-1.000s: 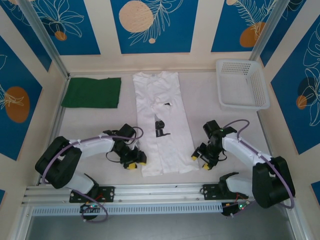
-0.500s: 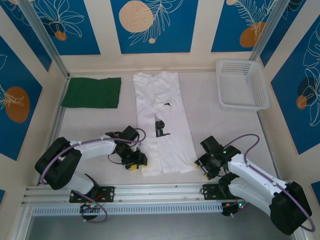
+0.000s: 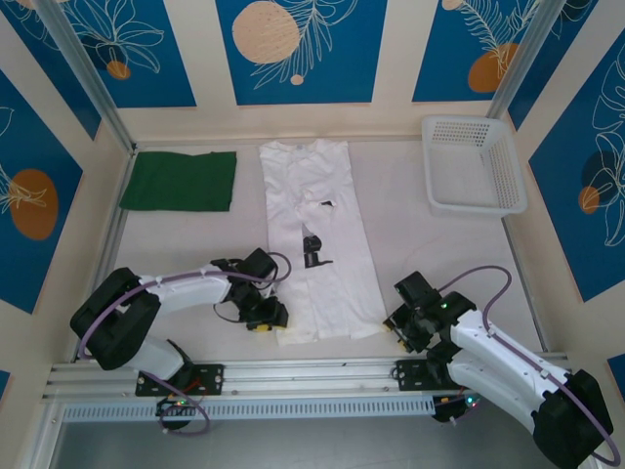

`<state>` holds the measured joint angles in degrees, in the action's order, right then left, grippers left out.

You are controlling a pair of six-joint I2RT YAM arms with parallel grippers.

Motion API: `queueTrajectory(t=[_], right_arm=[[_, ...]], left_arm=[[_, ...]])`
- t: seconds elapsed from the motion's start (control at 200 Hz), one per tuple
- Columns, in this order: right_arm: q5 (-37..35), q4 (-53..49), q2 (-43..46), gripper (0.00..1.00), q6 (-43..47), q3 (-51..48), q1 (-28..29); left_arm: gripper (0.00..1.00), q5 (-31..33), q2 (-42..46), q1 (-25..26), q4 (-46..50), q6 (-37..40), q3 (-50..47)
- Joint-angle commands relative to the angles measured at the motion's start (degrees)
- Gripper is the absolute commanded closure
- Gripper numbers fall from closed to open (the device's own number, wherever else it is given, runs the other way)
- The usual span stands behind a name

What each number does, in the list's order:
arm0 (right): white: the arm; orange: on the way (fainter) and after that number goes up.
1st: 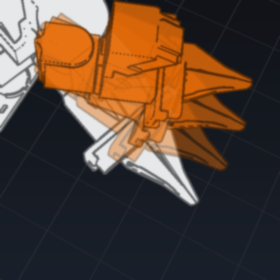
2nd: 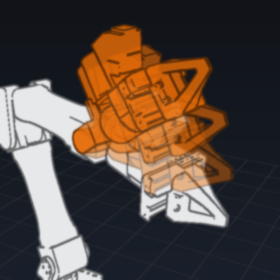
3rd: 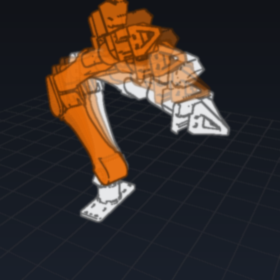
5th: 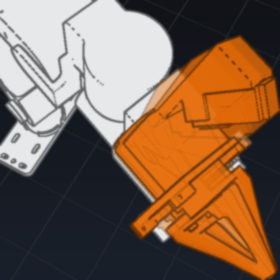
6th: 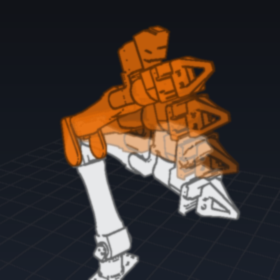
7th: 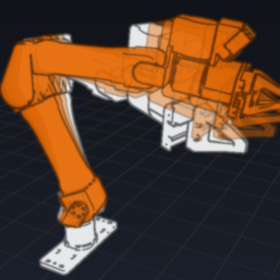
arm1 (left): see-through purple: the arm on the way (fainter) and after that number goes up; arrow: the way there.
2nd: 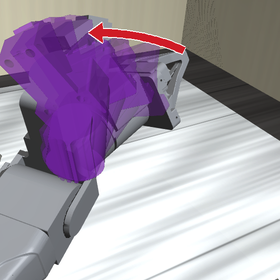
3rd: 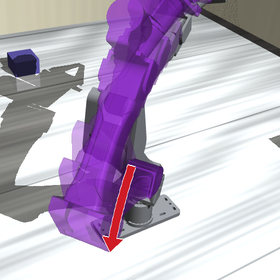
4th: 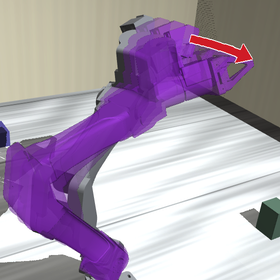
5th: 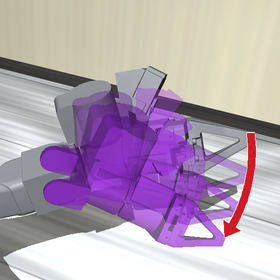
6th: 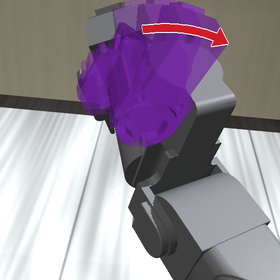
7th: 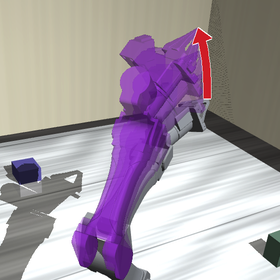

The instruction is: Fold and stack the t-shirts

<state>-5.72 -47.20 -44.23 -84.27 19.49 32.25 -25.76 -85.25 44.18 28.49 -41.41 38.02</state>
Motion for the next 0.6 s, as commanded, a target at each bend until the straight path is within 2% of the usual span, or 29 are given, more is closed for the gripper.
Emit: queueTrajectory(t=[0.0, 0.43, 0.595], right_arm=[[-2.13, 11.78, -1.3, 0.55, 3.69, -1.15, 0.18], [-3.88, 7.59, 1.6, 0.59, 6.3, 2.5, 2.47], [-4.43, 6.95, 0.81, 0.59, 6.57, 3.26, 2.64]], left_arm=[[0.57, -2.55, -3.62, 5.29, -3.34, 4.52, -1.84], [0.55, 1.26, 5.17, 10.11, -0.53, 5.79, -4.83], [0.59, 3.34, 5.67, 10.57, 1.53, 6.55, -4.98]])
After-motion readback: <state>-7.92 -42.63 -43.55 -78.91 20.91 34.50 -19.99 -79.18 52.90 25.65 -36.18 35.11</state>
